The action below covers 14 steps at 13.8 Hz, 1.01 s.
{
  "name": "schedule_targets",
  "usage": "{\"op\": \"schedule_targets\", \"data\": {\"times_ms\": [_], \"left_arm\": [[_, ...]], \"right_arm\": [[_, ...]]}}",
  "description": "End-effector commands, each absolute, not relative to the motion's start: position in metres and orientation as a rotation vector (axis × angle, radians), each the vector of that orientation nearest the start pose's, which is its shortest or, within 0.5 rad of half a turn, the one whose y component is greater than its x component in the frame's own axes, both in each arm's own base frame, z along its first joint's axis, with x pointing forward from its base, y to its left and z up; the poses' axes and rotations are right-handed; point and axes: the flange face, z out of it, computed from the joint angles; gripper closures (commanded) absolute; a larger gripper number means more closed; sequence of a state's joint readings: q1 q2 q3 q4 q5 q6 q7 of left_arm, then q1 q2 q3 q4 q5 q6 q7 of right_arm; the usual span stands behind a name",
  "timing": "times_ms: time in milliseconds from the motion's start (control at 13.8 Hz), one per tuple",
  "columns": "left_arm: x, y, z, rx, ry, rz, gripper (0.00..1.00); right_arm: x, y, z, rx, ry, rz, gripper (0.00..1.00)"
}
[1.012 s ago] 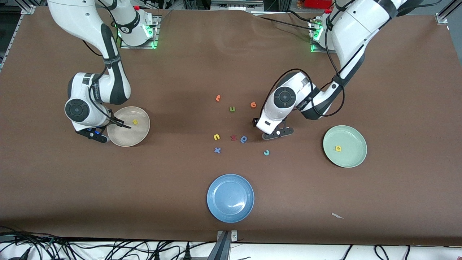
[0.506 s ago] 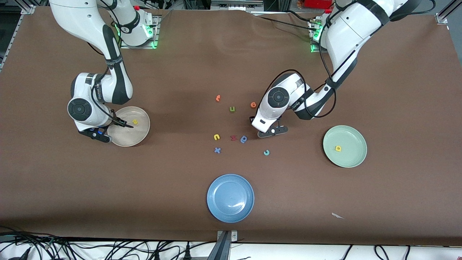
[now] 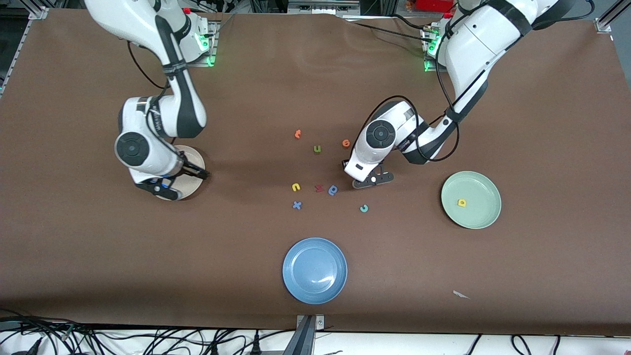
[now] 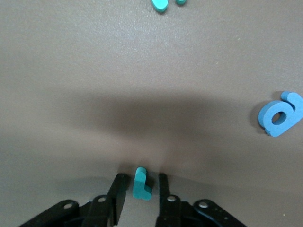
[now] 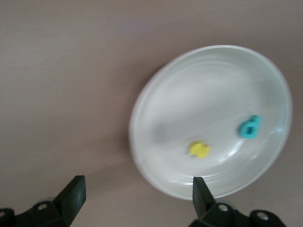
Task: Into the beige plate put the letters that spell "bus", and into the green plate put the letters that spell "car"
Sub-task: 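Reach the yellow u with the right gripper while the left gripper lifts the l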
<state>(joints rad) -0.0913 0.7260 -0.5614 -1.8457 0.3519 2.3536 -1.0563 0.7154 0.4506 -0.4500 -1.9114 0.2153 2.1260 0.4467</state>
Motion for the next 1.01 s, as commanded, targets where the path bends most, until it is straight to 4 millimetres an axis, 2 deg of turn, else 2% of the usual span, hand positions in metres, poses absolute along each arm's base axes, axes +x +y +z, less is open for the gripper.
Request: {"op": "schedule_targets", "data": {"times_ms": [0, 72, 145, 217, 434, 578, 650, 723, 795, 939], "left_arm": [[0.51, -0.366, 0.17, -3.119, -0.369, 0.199, 0.77], [0.509, -0.366, 0.17, -3.118, -0.368, 0.201, 0.81], [0.509, -0.366, 0.17, -3.118, -0.368, 0.201, 0.84], [0.509, -0.367, 0.17, -3.118, -0.366, 0.201, 0.87], [0.509, -0.367, 0.17, -3.117, -0.351, 0.203, 0.93], [0.52, -0.359, 0.179, -3.108, -0.343, 0.193, 0.95], [0.53, -0.351, 0.187, -3.101, -0.319, 0.187, 0.95], [0.543, -0.338, 0.196, -3.087, -0.304, 0.194, 0.95], [0.558, -0.323, 0.204, -3.077, -0.276, 0.197, 0.95], [0.589, -0.278, 0.227, -3.064, -0.186, 0.198, 0.95]], "right_arm": [[0.583, 0.239, 0.287, -3.155, 0.275, 0.207, 0.0], [0.586, 0.254, 0.291, -3.146, 0.142, 0.155, 0.0], [0.588, 0.28, 0.293, -3.121, -0.033, 0.075, 0.0], [0.588, 0.302, 0.287, -3.099, -0.156, 0.024, 0.0], [0.574, 0.352, 0.264, -3.049, -0.303, -0.068, 0.0], [0.566, 0.377, 0.238, -3.006, -0.337, -0.155, 0.02], [0.565, 0.384, 0.228, -2.994, -0.338, -0.194, 0.12], [0.561, 0.391, 0.22, -2.984, -0.342, -0.205, 0.26], [0.558, 0.395, 0.215, -2.982, -0.352, -0.206, 0.35], [0.554, 0.402, 0.199, -2.979, -0.372, -0.229, 0.35]]}}
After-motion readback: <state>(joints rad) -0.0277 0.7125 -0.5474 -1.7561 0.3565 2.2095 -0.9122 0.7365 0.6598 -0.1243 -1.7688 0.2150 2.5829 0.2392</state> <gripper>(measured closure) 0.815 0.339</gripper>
